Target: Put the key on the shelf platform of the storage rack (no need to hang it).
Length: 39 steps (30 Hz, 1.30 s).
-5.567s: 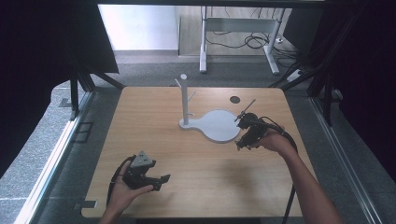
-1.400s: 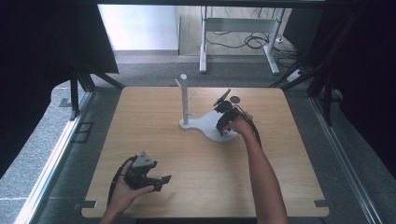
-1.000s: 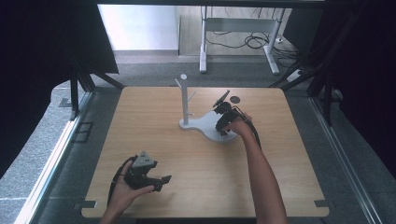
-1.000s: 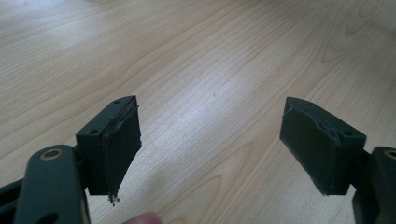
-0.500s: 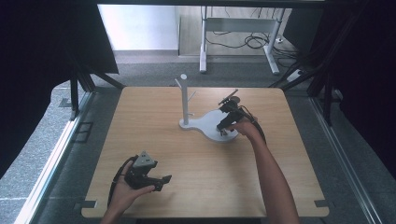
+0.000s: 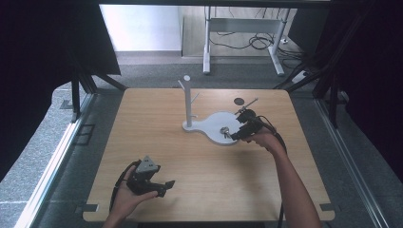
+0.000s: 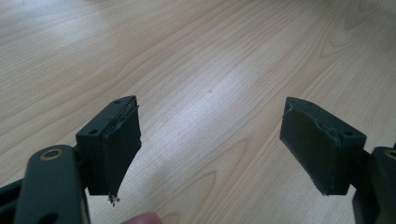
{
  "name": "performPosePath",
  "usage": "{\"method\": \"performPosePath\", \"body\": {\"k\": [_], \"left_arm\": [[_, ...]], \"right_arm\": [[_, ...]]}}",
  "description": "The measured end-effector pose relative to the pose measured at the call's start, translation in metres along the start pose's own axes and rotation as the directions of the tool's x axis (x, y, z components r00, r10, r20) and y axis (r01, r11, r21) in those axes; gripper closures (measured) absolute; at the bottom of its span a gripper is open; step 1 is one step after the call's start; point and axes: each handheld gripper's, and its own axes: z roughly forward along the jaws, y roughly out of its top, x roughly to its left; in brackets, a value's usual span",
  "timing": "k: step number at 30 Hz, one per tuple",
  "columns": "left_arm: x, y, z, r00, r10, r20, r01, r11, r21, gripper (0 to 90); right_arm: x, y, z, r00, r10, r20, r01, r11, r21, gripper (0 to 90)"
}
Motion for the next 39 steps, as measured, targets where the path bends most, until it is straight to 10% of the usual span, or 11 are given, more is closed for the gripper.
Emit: {"method": "performPosePath", "body": {"k": [13,24,39], "left_arm": [[0.000,0.000,0.004,1.0000,-0.004,-0.004,0.004,0.9999,0.010,20.7],[-0.002,0.000,0.006,0.9999,-0.010,-0.008,0.011,0.9998,0.016,20.7],[-0.007,0.001,0.013,0.9999,0.010,0.003,-0.010,0.9994,0.033,20.8]], "right_arm": [[0.006,-0.090,-0.033,0.9990,0.032,-0.030,-0.036,0.988,-0.148,42.2],[0.016,-0.162,-0.025,0.9950,0.090,-0.043,-0.096,0.975,-0.201,42.3],[0.023,-0.181,-0.022,0.9943,0.106,-0.011,-0.106,0.977,-0.185,41.4]]}}
